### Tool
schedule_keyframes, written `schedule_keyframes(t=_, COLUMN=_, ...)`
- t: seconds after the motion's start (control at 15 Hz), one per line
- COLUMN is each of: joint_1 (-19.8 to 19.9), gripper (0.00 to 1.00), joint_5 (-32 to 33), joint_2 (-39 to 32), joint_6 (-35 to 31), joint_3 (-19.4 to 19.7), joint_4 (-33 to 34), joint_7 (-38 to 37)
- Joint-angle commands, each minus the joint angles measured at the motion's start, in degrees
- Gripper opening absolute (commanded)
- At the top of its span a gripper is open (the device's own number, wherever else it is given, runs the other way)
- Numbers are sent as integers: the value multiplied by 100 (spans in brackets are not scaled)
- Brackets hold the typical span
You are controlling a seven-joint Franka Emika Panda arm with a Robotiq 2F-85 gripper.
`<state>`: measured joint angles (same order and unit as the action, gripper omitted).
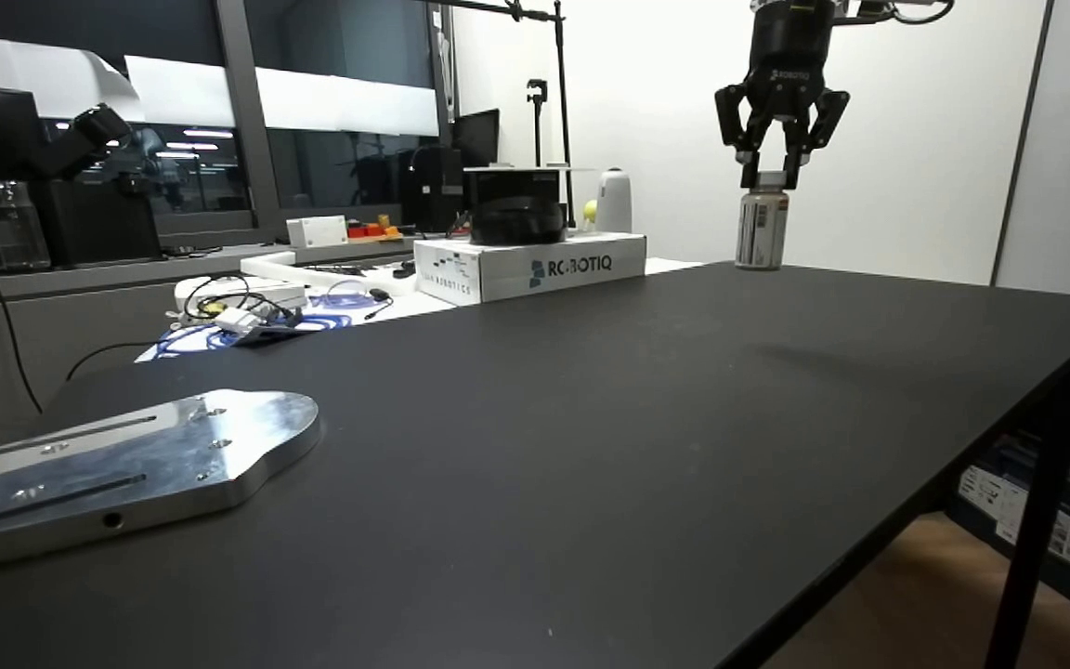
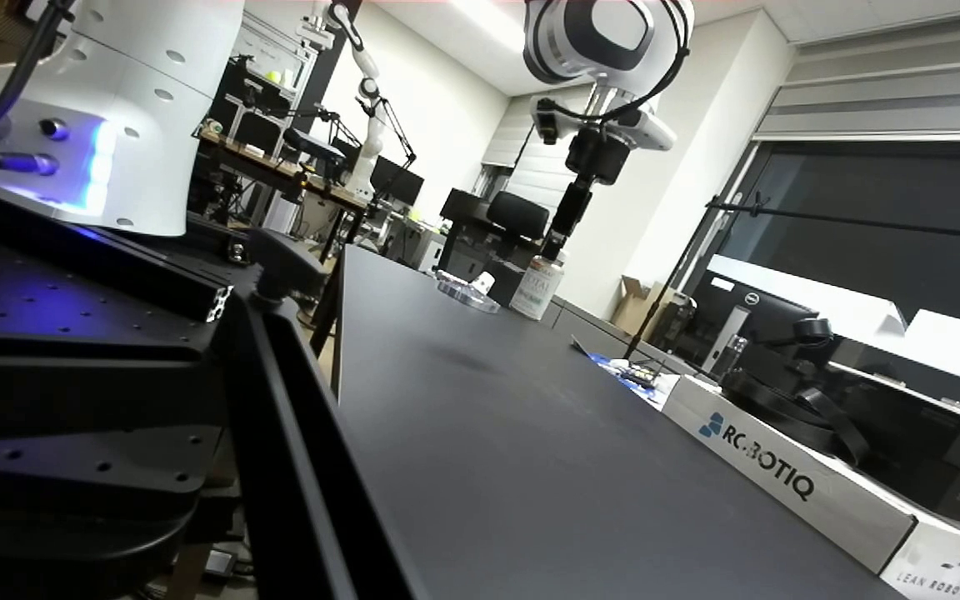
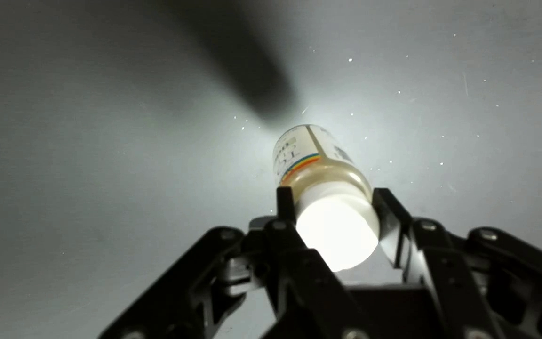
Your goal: Put the bottle on the metal thing
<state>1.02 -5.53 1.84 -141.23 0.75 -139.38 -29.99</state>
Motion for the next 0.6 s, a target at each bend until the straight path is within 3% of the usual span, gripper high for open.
schedule_keyframes(t=0.0, joint_1=15, gripper=44, joint_5=0, joint_2=2, joint_6=13, joint_3=-10, joint_4=7, joint_7=3)
schedule_keyframes(t=0.13, joint_1=14, gripper=44, joint_5=0, joint_2=2, joint_6=13, joint_3=-12, joint_4=7, joint_7=3)
schedule_keyframes(t=0.2, joint_1=14, gripper=19, joint_5=0, joint_2=2, joint_6=13, joint_3=-12, joint_4=7, joint_7=3)
schedule_keyframes(t=0.53, joint_1=-259, gripper=19, joint_5=46, joint_2=-745, joint_6=-73, joint_3=-266, joint_4=917, joint_7=-342)
